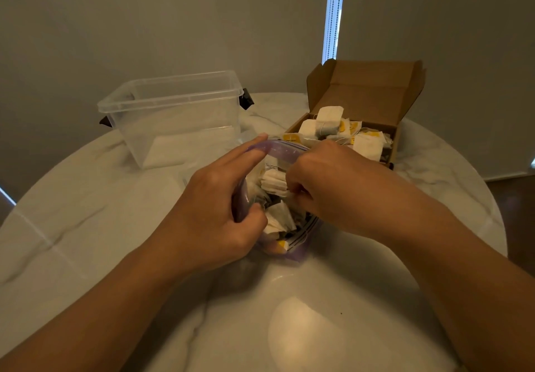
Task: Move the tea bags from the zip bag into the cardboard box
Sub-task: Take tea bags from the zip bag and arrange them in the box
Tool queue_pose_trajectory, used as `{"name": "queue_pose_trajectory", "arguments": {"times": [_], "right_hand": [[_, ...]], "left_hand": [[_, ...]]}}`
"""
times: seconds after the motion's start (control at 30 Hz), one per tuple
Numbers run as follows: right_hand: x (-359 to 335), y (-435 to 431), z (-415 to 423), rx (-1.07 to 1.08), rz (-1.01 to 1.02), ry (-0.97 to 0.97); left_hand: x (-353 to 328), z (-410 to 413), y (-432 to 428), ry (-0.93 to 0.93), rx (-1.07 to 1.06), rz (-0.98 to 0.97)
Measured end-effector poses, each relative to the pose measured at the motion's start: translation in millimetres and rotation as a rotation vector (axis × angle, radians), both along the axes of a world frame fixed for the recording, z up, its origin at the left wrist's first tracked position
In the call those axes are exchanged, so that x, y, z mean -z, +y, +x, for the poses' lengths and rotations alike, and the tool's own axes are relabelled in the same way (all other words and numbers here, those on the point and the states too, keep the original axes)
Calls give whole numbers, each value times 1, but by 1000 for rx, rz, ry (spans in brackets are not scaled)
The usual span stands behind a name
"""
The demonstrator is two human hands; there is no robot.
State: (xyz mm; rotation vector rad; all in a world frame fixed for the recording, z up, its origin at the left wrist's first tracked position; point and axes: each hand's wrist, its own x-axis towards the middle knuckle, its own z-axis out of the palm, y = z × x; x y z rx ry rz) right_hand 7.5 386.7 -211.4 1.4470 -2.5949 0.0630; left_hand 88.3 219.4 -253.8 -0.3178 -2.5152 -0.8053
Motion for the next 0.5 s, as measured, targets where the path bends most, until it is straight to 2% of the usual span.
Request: {"name": "queue_pose_trajectory", "arguments": {"times": [0.13, 0.3, 0.5], "right_hand": [[-3, 2, -2, -37, -83, -55], [-5, 15, -11, -137, -353, -102], [-12, 34, -30, -272, -592, -474]], "left_hand": [[2, 0, -3, 29, -40, -20], [2, -3, -7, 38, -19, -9], [-1, -5, -19, -32, -32, -62]]}}
